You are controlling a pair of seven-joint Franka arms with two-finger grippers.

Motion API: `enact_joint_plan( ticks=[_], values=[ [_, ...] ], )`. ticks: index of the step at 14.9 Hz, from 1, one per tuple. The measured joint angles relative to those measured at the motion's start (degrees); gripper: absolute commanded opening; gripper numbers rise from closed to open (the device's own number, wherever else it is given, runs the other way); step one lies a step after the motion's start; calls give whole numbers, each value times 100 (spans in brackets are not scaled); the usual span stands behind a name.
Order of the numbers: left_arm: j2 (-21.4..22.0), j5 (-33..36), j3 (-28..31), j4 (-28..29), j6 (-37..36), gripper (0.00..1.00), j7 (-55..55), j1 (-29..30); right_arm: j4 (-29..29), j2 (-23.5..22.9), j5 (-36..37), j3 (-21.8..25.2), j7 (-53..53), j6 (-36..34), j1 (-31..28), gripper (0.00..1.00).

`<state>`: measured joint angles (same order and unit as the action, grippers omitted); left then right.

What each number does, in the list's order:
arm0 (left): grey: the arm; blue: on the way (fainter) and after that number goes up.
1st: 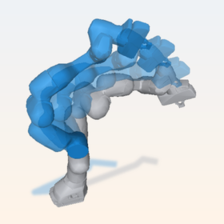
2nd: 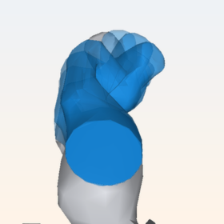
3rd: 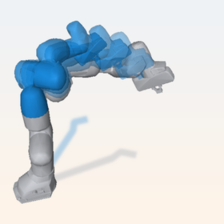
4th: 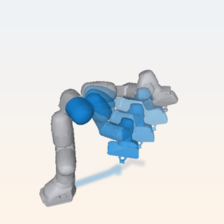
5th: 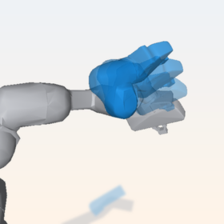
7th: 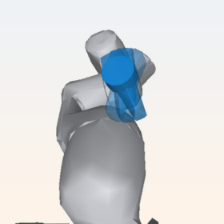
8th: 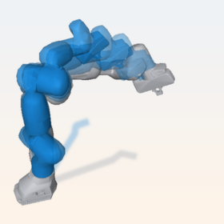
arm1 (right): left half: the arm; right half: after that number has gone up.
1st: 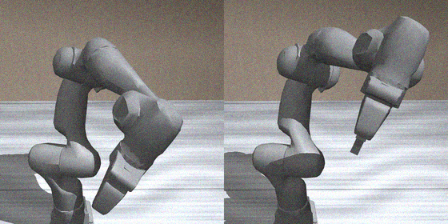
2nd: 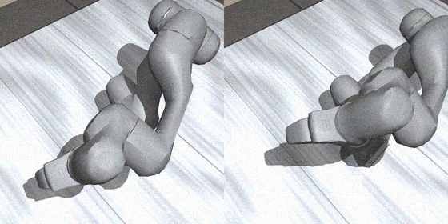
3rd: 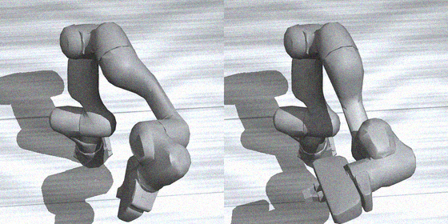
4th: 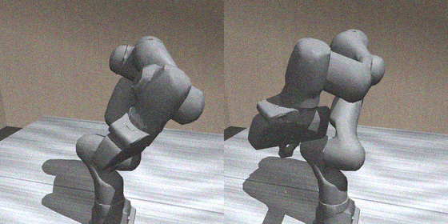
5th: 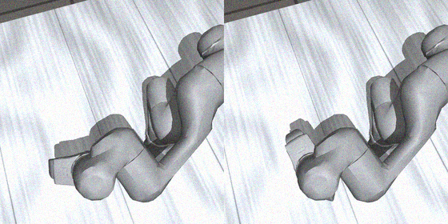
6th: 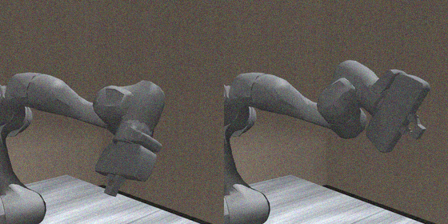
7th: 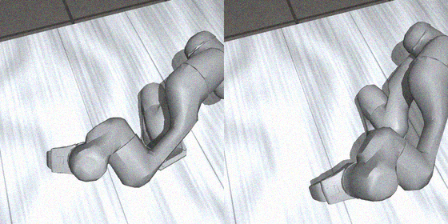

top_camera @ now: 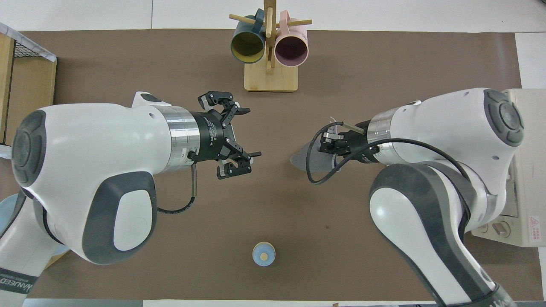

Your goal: Fold towel and hang on rack

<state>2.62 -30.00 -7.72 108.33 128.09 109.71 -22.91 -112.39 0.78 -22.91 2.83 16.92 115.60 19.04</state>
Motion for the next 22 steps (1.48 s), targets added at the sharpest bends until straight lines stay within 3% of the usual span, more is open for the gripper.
enact_joint_plan(
  ticks=[5, 11, 16, 22],
  values=[
    [130, 34, 72, 79, -1328, 100, -2942, 1190, -99, 95, 751, 15, -1244, -640, -714, 0],
    [163, 872, 96, 91, -1553, 100, -6288, 2385, -337, 184, 1330, 17, -2575, -641, -1359, 0],
    [137, 2051, 61, -191, -1789, 100, -8013, 2555, -444, 205, 1475, 20, -3338, -641, -1936, 0],
    [-249, 2754, 55, -1348, -3103, 100, -9649, 2557, -687, 307, 1605, 18, -3622, -612, -2192, 0]
  ],
)
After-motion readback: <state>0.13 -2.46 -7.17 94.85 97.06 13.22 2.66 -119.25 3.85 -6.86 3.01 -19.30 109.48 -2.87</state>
